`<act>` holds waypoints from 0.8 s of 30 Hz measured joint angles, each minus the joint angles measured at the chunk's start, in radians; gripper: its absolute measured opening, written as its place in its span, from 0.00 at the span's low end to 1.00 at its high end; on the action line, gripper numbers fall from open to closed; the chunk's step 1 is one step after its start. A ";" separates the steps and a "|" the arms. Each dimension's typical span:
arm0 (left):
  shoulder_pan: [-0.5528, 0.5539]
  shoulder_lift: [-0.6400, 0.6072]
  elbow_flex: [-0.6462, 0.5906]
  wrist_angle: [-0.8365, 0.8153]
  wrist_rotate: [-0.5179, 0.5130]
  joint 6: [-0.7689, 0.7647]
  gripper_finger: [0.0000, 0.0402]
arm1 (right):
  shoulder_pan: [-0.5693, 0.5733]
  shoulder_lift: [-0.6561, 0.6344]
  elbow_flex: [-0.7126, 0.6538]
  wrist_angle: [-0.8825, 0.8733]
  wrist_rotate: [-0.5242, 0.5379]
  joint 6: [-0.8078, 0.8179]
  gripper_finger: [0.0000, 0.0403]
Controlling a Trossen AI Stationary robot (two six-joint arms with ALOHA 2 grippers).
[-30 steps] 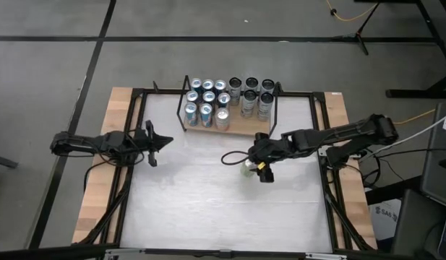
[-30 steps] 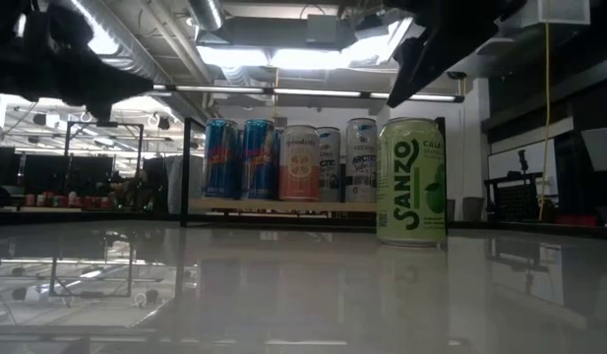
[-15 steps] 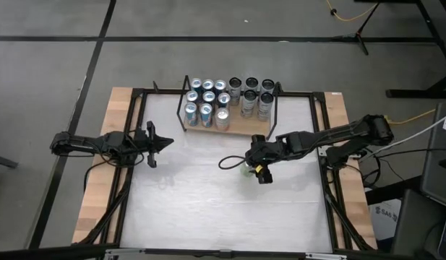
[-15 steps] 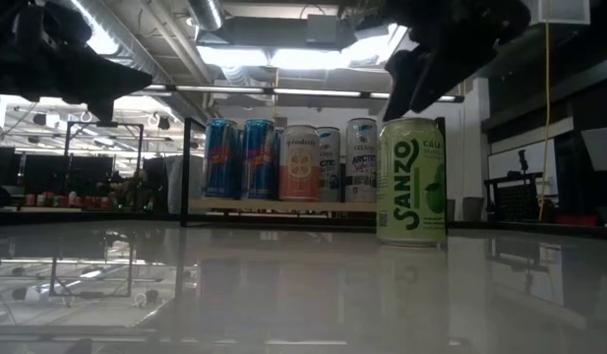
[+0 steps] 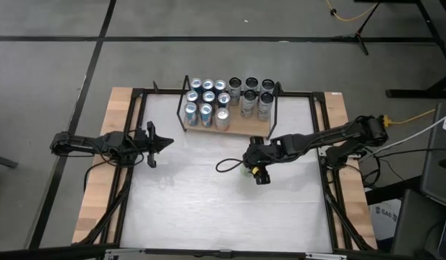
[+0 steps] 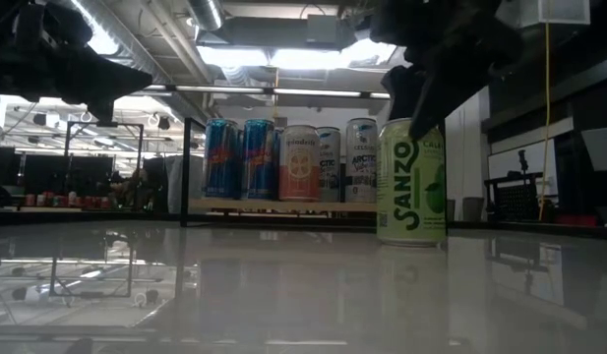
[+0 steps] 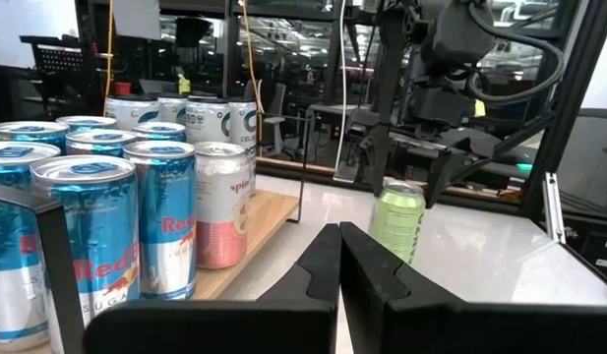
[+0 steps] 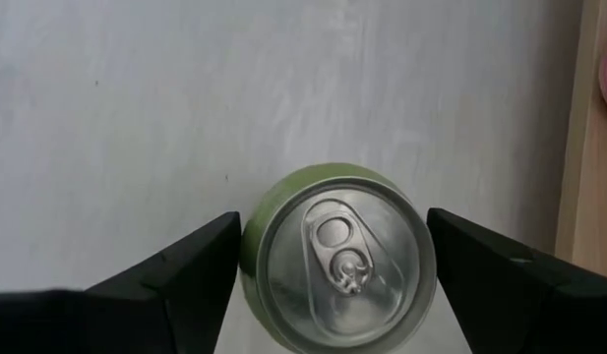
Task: Place canned beverage on shelf
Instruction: Put the green soda can on the shelf
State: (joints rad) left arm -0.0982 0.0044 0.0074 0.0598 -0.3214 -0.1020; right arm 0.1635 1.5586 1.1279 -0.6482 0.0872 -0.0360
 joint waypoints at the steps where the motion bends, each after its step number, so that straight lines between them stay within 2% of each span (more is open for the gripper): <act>1: 0.000 0.000 0.000 0.000 0.000 0.000 0.00 | 0.000 0.007 0.001 0.003 0.000 0.000 0.77; 24: 0.000 0.000 0.000 0.000 0.001 0.000 0.00 | 0.001 0.022 0.001 -0.001 0.029 0.005 0.78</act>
State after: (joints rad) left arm -0.0982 0.0044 0.0074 0.0593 -0.3202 -0.1021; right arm 0.1642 1.5803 1.1286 -0.6491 0.1162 -0.0311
